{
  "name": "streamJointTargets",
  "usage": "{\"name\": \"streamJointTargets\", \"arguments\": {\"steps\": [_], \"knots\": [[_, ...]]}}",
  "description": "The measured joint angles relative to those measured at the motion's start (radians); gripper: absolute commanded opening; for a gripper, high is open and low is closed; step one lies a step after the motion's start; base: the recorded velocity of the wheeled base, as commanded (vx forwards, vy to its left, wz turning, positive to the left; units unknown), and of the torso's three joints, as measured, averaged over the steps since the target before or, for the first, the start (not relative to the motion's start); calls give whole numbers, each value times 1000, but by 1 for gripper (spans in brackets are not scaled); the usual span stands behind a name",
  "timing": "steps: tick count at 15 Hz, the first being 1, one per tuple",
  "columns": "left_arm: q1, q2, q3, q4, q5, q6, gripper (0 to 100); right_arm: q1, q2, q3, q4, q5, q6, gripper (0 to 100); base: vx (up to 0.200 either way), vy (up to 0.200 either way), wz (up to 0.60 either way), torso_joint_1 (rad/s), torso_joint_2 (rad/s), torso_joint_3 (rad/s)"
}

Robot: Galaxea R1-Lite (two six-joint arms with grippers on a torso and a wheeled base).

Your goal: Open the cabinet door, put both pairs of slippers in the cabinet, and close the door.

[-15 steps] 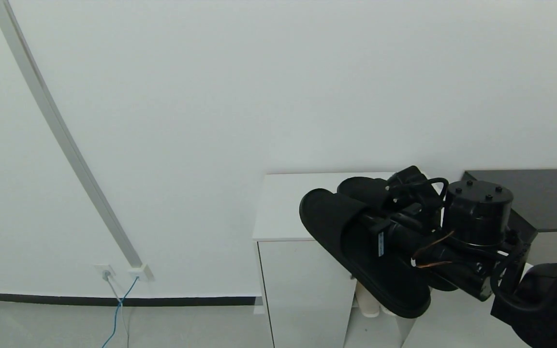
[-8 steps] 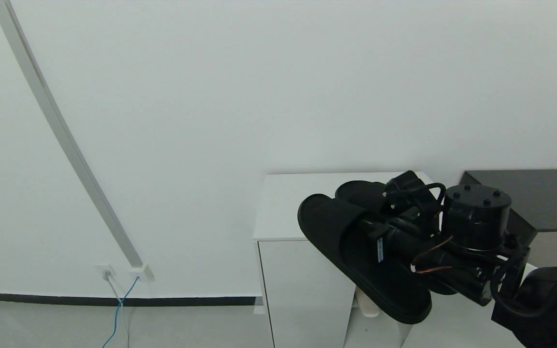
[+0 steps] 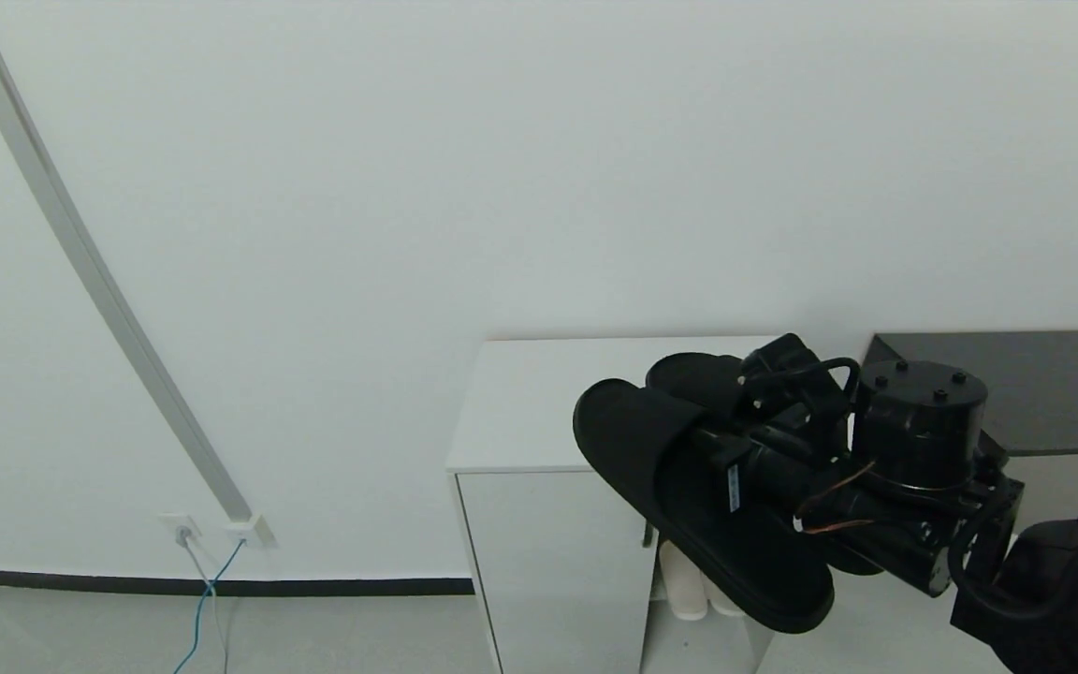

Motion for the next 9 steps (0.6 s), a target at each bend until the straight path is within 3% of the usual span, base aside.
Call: {"name": "streamJointTargets", "arguments": {"steps": [8, 9], "knots": [[0, 0, 0, 0, 0, 0, 0, 8, 3, 1, 0, 1, 7, 0, 0, -200, 0, 2, 3, 2], [0, 0, 0, 0, 0, 0, 0, 9, 4, 3, 0, 1, 7, 0, 0, 0, 0, 0, 0, 0]]}}
